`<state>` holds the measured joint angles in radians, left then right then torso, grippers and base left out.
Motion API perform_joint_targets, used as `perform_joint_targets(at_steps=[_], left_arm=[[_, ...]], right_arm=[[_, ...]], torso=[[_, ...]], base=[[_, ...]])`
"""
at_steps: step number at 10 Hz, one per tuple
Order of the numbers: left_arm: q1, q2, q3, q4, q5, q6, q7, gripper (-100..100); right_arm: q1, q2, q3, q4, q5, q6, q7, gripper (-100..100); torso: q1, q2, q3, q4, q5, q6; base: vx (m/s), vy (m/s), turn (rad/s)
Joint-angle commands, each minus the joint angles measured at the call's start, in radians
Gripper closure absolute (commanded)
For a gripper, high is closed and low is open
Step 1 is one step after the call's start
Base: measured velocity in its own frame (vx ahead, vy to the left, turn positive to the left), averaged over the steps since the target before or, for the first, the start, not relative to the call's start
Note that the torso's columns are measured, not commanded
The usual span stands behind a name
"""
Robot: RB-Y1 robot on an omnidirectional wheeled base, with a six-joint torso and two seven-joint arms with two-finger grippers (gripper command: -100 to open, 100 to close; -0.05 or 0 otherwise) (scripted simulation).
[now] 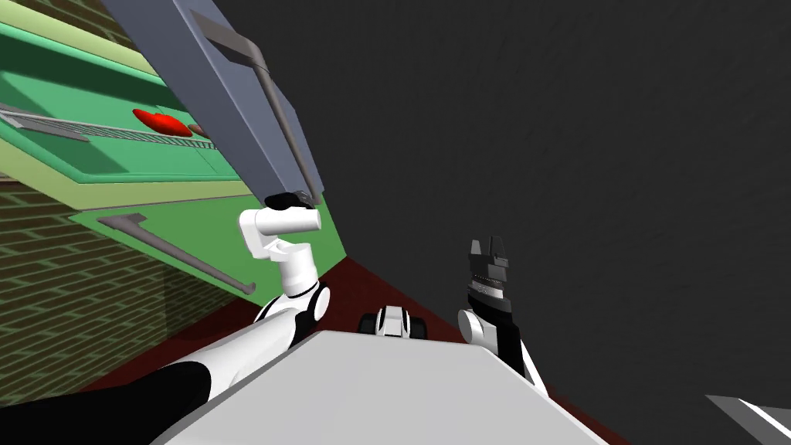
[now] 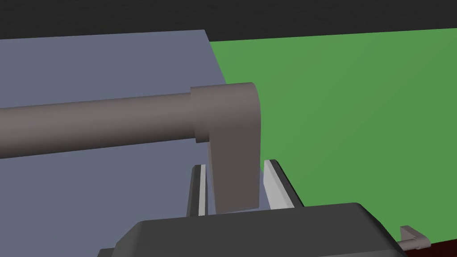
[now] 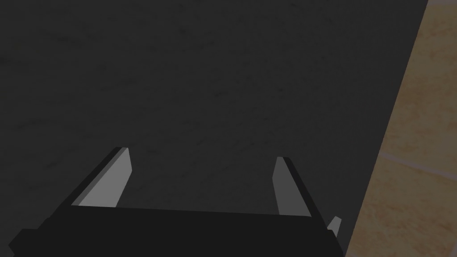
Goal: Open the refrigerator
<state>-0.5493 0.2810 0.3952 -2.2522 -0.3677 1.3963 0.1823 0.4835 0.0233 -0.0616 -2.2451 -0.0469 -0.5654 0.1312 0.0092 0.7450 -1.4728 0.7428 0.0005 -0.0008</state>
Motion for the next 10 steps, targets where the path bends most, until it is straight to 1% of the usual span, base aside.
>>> perform_joint_targets(at_steps=[1,2,3,4,5,6,8,10], left_arm=[[-0.014,0.038,0.048,0.074,-0.067,-0.048,0.046,100],[-0.014,0.038,0.048,0.092,-0.08,-0.048,0.046,100],[-0.022,0.065,0.083,0.139,-0.124,-0.069,0.072,100],[-0.022,0.065,0.083,0.146,-0.128,-0.069,0.072,100],[-0.03,0.091,0.118,0.177,-0.171,-0.09,0.097,100],[-0.043,0.087,0.098,0.146,-0.15,-0.025,0.061,-100],[-0.069,0.104,0.097,0.13,-0.151,0.017,0.041,-100],[-0.095,0.122,0.096,0.115,-0.153,0.059,0.02,-100]], right_arm=[[0.0,0.0,0.0,0.0,0.0,0.0,0.0,0],[0.0,0.0,0.0,0.0,0.0,0.0,0.0,0],[0.0,0.0,0.0,0.0,0.0,0.0,0.0,0],[0.0,0.0,0.0,0.0,0.0,0.0,0.0,0],[0.0,0.0,0.0,0.0,0.0,0.0,0.0,0],[0.0,0.0,0.0,0.0,0.0,0.0,0.0,0],[0.0,0.0,-0.001,0.0,0.0,0.0,0.0,0],[0.0,0.0,0.0,0.0,0.0,0.0,0.0,0]], torso=[[-0.002,-0.003,-0.001,-0.002,0.0,-0.001],[-0.006,-0.006,-0.004,-0.001,-0.003,0.001],[-0.006,-0.009,-0.005,-0.002,-0.002,-0.001],[-0.007,-0.01,-0.006,-0.003,-0.003,0.001],[-0.006,-0.011,-0.007,-0.003,-0.003,0.0],[-0.005,-0.011,-0.008,-0.002,-0.004,0.001],[-0.002,-0.008,-0.004,-0.005,0.001,0.0],[-0.003,-0.007,-0.005,-0.002,-0.001,-0.001]], base=[[-0.009,-0.105,-0.315],[-0.002,-0.082,-0.175],[0.009,-0.092,-0.358],[0.009,-0.086,-0.138],[0.004,-0.111,-0.281],[0.005,-0.043,-0.118],[0.018,0.042,-0.018],[-0.003,0.014,-0.041]])
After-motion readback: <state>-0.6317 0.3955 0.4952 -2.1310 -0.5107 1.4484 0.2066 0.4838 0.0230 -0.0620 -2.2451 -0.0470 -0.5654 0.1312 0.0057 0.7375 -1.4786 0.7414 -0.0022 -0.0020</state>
